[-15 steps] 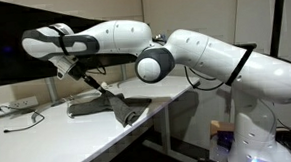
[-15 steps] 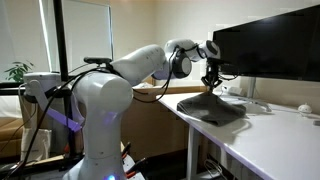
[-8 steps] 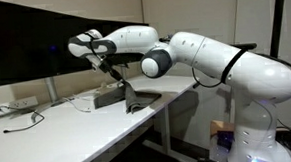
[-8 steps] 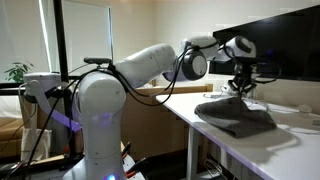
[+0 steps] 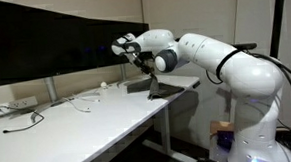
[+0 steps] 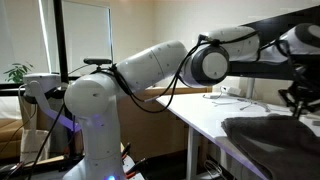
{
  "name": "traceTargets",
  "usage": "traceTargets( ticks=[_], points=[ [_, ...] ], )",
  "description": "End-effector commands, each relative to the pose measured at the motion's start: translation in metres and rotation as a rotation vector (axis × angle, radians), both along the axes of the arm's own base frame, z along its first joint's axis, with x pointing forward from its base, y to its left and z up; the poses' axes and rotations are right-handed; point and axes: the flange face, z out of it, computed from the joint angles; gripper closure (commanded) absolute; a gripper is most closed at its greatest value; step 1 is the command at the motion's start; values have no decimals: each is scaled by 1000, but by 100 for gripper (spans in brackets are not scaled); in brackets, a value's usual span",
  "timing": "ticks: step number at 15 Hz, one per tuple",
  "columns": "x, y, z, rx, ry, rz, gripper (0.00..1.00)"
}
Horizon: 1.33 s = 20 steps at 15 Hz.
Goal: Slide the grey towel across the table.
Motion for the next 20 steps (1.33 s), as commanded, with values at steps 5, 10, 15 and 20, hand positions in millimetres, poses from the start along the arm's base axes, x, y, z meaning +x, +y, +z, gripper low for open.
traceTargets(
  ticks=[5,10,15,20],
  points=[
    [-119,-162,7,-24,-76,-336,97],
    [-138,-190,5,-33,-133,-358,97],
    [-75,-121,56,-61,-230,-257,96],
    [3,5,85,-51,-260,-94,96]
  ],
)
